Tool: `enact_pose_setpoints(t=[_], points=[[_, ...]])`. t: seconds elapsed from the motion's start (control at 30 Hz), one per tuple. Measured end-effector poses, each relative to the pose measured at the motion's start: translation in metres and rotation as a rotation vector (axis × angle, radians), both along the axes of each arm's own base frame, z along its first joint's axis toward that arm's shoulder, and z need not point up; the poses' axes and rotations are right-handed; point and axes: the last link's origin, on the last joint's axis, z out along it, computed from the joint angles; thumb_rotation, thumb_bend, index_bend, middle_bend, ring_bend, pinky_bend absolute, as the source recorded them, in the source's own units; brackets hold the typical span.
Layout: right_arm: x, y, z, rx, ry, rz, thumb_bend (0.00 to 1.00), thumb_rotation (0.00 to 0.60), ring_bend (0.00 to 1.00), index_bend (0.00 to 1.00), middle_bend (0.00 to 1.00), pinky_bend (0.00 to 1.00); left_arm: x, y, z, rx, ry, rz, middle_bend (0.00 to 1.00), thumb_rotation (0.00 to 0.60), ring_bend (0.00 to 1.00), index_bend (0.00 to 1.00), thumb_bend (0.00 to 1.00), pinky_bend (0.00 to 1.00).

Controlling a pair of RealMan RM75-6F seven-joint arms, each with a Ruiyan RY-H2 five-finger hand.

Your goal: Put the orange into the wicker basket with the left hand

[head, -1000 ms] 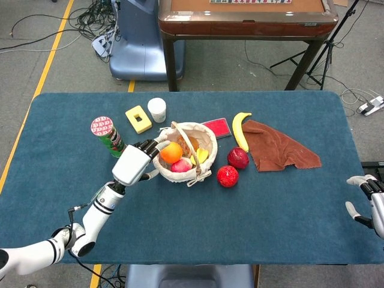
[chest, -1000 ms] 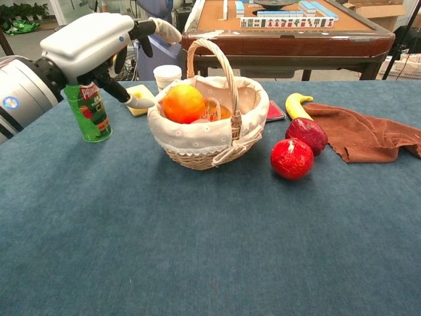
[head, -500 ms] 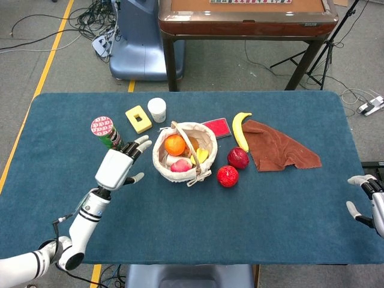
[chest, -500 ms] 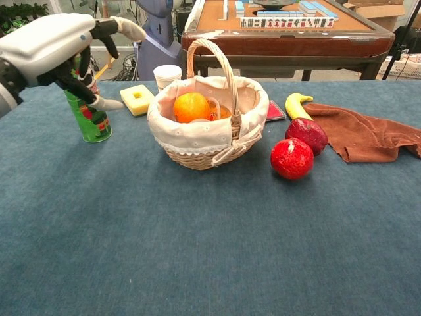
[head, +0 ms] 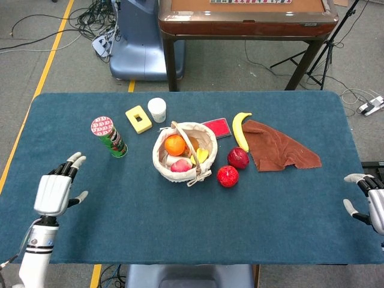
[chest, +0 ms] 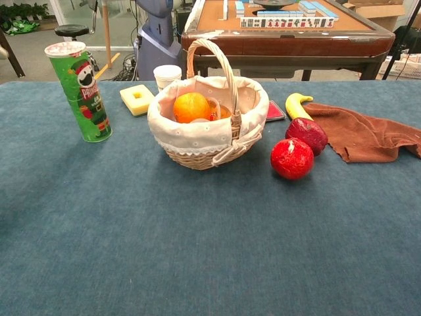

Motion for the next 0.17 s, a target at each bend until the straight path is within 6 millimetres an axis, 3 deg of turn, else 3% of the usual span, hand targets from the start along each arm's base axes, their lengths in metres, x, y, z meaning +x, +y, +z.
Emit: enact_pose_setpoints(t=[0.17], points=[[0.001,-0.002,-0.002,0.016,0.001,0.004,0.29,0.600,0.33,0.35,0.32,0.40,-0.024,-0.026,0.014,0.020,0.035,0.136,0.16,0.600,0.25,0.22,0.12,0.42]])
